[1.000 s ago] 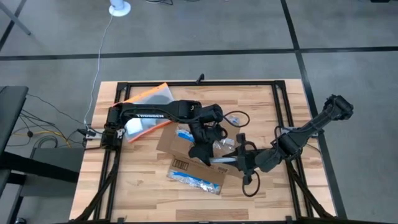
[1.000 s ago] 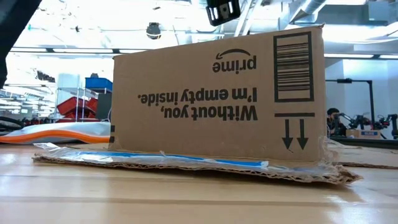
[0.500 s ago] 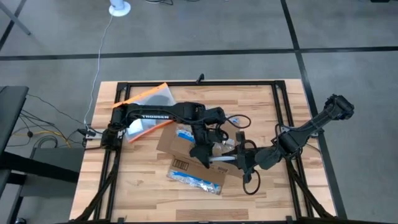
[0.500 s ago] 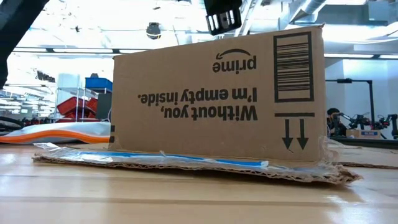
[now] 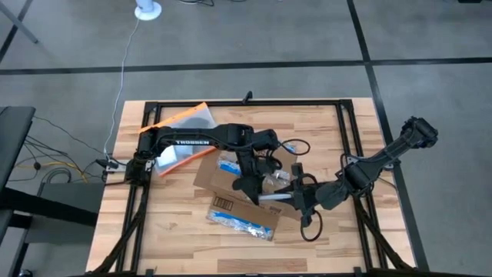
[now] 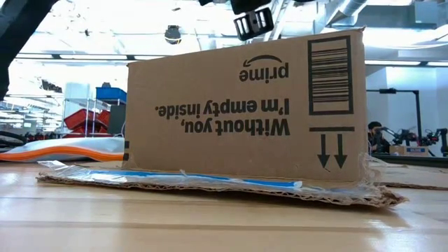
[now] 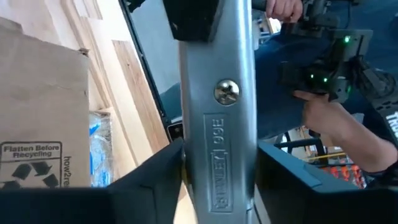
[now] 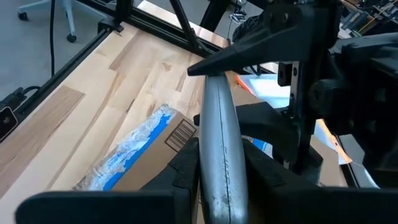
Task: Unpack boxes
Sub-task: Break down the box using the silver cutter until it is completely flat
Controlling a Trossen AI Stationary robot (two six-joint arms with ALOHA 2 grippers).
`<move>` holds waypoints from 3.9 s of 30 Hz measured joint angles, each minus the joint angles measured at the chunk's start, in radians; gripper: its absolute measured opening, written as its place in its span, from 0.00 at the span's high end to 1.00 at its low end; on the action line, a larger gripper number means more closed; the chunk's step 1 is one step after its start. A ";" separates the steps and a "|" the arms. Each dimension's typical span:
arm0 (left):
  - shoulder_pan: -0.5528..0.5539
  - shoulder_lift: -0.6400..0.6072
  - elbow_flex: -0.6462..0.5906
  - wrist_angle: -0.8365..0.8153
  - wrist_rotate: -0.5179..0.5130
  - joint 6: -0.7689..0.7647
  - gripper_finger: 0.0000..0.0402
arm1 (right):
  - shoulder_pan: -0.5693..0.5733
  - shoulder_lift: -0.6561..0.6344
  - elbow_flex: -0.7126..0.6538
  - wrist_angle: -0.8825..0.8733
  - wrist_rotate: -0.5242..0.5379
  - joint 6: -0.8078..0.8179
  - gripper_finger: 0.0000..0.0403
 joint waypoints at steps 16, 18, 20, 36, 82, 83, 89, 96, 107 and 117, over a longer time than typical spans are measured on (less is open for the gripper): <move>-0.007 -0.025 0.000 -0.045 -0.267 0.068 0.69 | 0.012 0.000 0.030 -0.047 0.000 0.126 0.58; -0.008 -0.036 0.000 -0.052 -0.341 0.068 0.69 | 0.011 0.000 0.047 -0.063 0.000 0.198 0.54; -0.014 -0.046 0.000 -0.060 -0.427 0.069 0.69 | 0.009 -0.005 0.065 -0.079 0.000 0.274 0.52; -0.130 -0.135 0.000 -0.116 -0.893 0.132 0.69 | -0.085 -0.009 0.070 -0.057 0.005 0.387 0.53; -0.122 -0.213 0.002 -0.101 -0.939 0.202 0.69 | -0.089 -0.029 0.070 -0.140 -0.002 0.508 0.53; -0.122 -0.213 0.002 -0.098 -0.941 0.200 0.69 | -0.089 -0.028 0.068 -0.122 0.006 0.488 0.53; -0.128 -0.214 0.001 -0.050 -0.941 0.192 0.69 | -0.123 -0.008 0.068 0.003 0.010 0.407 0.53; -0.128 -0.220 0.001 -0.029 -0.941 0.187 0.69 | -0.128 0.005 0.069 0.020 0.003 0.409 0.53; -0.129 -0.220 0.001 -0.021 -0.942 0.190 0.69 | -0.142 0.022 0.070 0.021 -0.006 0.413 0.66; -0.129 -0.219 -0.001 -0.019 -0.947 0.202 0.69 | -0.155 0.016 0.071 0.000 0.000 0.385 0.71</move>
